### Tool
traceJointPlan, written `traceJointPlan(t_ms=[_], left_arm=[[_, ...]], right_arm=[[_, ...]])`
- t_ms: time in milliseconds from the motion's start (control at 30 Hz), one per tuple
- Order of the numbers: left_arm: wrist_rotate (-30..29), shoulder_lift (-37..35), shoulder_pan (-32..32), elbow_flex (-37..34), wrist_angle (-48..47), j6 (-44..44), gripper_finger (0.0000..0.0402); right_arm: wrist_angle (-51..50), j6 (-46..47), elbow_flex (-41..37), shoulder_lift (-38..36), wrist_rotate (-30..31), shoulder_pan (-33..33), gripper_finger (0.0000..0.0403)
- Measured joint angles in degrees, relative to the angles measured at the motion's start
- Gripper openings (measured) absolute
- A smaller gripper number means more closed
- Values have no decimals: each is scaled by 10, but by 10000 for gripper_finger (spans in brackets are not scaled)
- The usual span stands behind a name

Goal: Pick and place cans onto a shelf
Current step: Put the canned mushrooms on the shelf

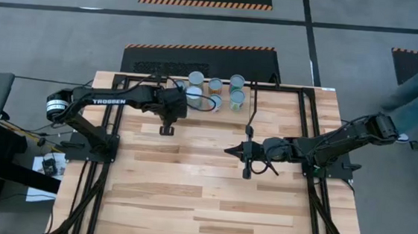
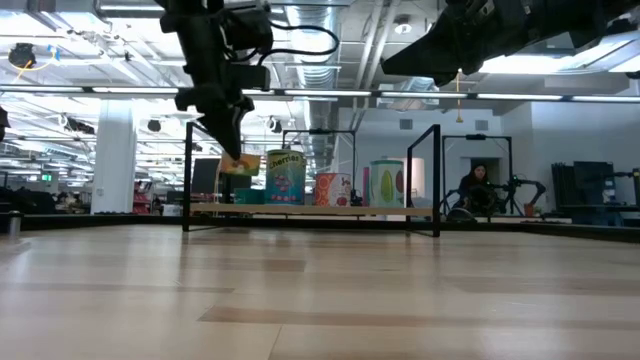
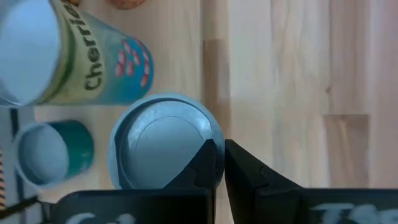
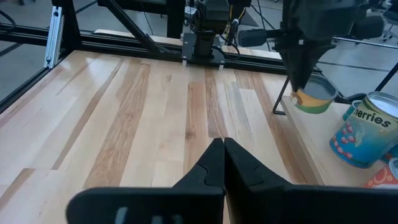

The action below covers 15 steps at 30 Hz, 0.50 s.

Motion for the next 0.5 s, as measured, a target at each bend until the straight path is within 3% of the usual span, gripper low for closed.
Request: traceJointPlan(t_ms=[167, 500], left_arm=[[0, 0, 24, 0, 20, 47, 3], [10, 8, 84, -1, 23, 56, 2]], right_arm=[[0, 4, 0, 0, 0, 0, 17], [0, 4, 0, 0, 0, 0, 14]])
